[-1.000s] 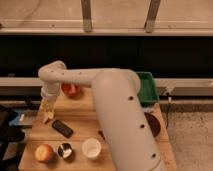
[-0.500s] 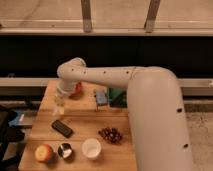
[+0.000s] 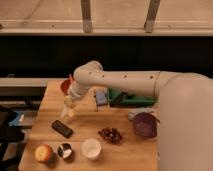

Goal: Place banana in paper cup

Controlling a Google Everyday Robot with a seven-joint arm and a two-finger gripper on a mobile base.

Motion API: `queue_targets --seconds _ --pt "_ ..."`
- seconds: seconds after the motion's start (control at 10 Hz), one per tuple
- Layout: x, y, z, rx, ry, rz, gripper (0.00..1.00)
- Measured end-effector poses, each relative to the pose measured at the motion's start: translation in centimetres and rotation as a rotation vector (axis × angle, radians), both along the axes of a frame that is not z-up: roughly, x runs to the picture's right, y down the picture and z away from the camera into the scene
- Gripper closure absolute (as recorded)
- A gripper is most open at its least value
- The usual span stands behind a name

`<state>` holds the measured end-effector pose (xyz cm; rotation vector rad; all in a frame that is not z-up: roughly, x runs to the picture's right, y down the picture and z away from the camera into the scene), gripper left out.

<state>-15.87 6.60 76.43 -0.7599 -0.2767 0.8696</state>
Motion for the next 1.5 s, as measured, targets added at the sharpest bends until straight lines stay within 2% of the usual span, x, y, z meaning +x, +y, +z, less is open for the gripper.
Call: queue_targets --seconds 0.2,0.3,0.5,0.7,0.9,1.1,1.2,1.5 --pt "2.7 0.6 -1.1 0.007 -0.052 0.064 1.0" --pt "4.2 0.9 -2.3 0.014 -0.076 0.094 1.0" --pt "5.3 0.9 -4.4 0.024 -0.09 0.106 1.0" --pt "5.1 1.4 -5.8 0.025 -0.095 0.087 1.0" --pt "4.9 1.8 -6.5 0.018 -0.105 0.041 1.0" --pt "5.0 2.5 -7.3 0.01 -0.126 -0.035 1.0" --pt "4.7 3.1 -7.9 0.0 -0.143 -0.091 1.0" --pt "4.2 5.1 -9.3 -0.041 -0.164 -0.2 1.0"
